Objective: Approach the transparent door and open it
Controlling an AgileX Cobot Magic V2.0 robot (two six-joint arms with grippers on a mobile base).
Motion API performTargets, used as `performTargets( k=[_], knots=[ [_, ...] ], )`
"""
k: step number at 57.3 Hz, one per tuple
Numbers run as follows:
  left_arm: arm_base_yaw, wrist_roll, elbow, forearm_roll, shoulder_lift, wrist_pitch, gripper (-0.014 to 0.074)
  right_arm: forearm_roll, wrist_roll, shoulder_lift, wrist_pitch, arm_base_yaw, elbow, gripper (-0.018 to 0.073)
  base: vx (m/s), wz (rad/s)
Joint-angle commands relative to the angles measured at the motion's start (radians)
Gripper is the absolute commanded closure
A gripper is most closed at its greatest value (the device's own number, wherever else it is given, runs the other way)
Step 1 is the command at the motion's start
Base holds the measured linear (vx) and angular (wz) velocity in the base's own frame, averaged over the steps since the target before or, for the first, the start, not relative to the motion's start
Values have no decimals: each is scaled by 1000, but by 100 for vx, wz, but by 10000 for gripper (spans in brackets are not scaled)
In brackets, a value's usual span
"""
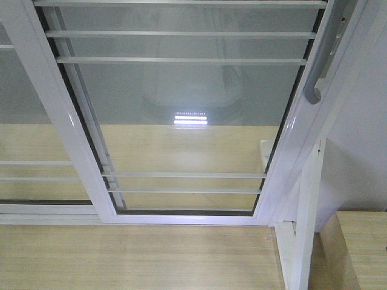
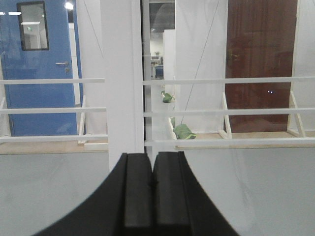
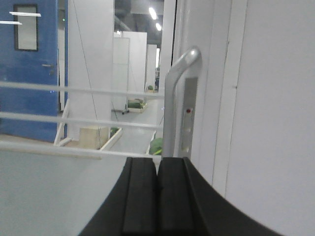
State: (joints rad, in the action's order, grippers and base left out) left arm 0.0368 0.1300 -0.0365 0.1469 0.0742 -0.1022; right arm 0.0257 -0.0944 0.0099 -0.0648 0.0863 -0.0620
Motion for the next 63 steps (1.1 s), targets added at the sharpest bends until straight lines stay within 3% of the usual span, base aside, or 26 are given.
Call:
performTargets(
  k=[1,10,19,28,36,51,63],
  knots=[
    [5,-7,-135,11,156,-118,593,0,-10,94,-52,-4,-136,559,0,0],
    [5,-7,-355,11,501,-210,593,0,-11,344,-40,-4,-325,559,0,0],
    [5,-8,-576,11,810,-201,593,-2,-13,607,-53,-4,-494,559,0,0],
    [5,-9,-715,11,1007,-206,593,-2,-12,806,-101,-4,-605,559,0,0],
    [5,-9,-754,11,1081,-217,593,-1,-10,899,-182,-4,-627,559,0,0],
    [5,-10,-754,9,1090,-265,577,-1,-10,932,-187,-4,-627,545,0,0],
    [5,-10,-754,9,1090,-264,461,-1,-10,932,-187,-4,-627,414,0,0]
  ],
)
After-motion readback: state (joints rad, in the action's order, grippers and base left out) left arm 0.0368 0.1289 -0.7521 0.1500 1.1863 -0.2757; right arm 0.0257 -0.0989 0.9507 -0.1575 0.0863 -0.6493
